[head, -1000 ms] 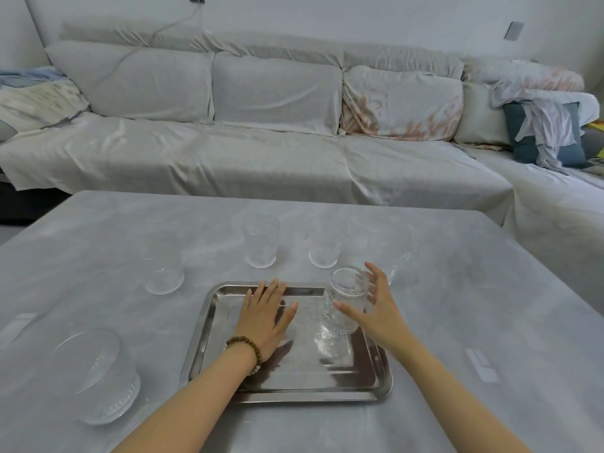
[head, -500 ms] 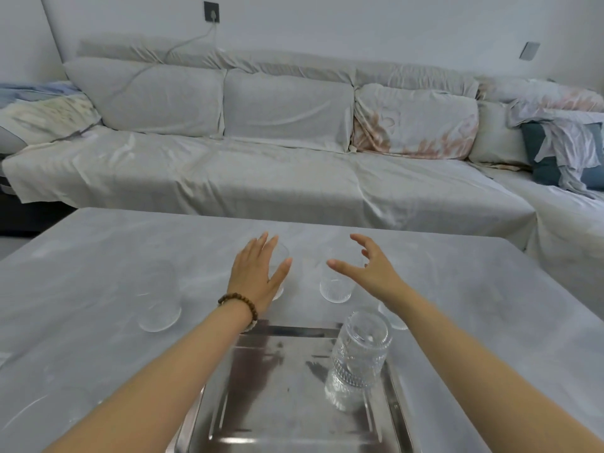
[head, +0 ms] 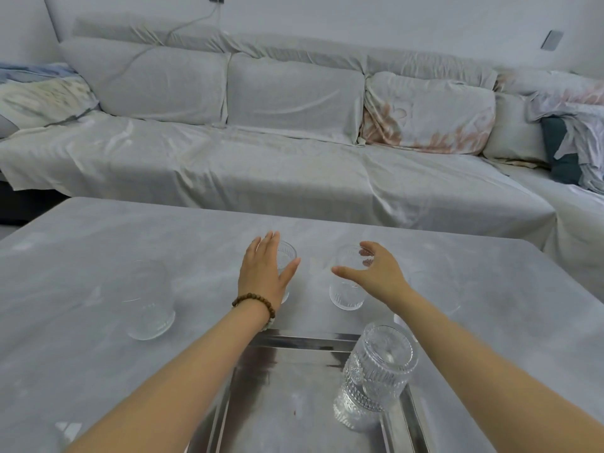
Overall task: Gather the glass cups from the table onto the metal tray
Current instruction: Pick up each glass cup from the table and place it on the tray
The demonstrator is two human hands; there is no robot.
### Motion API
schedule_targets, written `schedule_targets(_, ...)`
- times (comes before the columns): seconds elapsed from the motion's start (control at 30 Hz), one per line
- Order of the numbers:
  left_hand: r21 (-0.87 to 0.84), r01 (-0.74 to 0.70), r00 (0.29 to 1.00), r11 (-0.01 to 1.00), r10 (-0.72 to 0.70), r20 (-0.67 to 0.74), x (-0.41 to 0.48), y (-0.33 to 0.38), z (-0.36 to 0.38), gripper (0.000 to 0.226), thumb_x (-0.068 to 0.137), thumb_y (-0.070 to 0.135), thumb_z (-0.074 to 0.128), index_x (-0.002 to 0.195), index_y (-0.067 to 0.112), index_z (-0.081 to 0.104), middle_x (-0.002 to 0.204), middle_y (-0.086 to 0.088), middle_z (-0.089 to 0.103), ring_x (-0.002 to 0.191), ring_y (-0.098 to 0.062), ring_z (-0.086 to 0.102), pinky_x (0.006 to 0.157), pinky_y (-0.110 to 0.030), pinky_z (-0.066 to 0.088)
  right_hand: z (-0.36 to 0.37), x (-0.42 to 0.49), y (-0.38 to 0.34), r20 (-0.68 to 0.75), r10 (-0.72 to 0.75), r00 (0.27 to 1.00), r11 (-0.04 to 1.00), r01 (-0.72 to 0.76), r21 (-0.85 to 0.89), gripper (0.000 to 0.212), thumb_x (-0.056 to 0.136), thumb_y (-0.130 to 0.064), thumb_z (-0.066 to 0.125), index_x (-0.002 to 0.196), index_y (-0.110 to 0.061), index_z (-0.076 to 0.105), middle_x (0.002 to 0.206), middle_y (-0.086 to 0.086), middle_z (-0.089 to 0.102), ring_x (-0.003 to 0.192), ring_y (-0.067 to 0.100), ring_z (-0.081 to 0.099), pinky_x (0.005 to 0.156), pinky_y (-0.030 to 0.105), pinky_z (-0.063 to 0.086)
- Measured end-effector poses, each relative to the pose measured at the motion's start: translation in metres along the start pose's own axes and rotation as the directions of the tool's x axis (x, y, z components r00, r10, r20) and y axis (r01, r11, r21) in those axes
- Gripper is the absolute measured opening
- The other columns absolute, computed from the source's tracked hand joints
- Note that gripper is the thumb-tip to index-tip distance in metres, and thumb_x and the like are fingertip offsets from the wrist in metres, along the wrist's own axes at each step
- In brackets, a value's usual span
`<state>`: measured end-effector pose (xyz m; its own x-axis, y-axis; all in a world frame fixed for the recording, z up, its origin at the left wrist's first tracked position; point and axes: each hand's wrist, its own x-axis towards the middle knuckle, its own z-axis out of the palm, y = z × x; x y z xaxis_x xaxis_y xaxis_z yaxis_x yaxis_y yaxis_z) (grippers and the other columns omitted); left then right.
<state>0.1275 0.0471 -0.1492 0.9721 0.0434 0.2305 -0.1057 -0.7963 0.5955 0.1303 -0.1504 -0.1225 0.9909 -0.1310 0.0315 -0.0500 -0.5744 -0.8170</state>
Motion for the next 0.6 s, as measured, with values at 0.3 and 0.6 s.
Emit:
schedule_targets(0.3,-0.438,-0.099,0.995,0.894,0.101,-0.018,-0.036,0.033,-0.039,0.07,0.082,0.06,0.044,0.14,0.022,0.034,0.149,0.005,0.036,0.139,-0.011,0.028,0.114,-0.03,0.023,-0.039,-0.044,-0.052,0.013,0.008,1.0,0.834,-0.014,0.551,0.069,0.065,-0.05,0.076,0.121,-0.015,0.057,0.123,0.006,0.062,0.112,0.02,0.06,0.097,0.047,0.05)
schedule_targets(0.6,-0.934,0.123,0.985,0.335,0.071,0.155,-0.098,0.071,-0.091,0.082,0.047,0.075,0.066,0.112,0.026,0.063,0.114,0.007,0.07,0.107,-0.006,0.064,0.079,-0.012,0.051,-0.036,-0.125,-0.073,0.241,-0.192,0.951,0.656,-0.059,0.752,0.043,0.084,-0.044,0.059,0.117,-0.017,0.062,0.113,0.001,0.072,0.105,0.015,0.068,0.089,0.03,0.055)
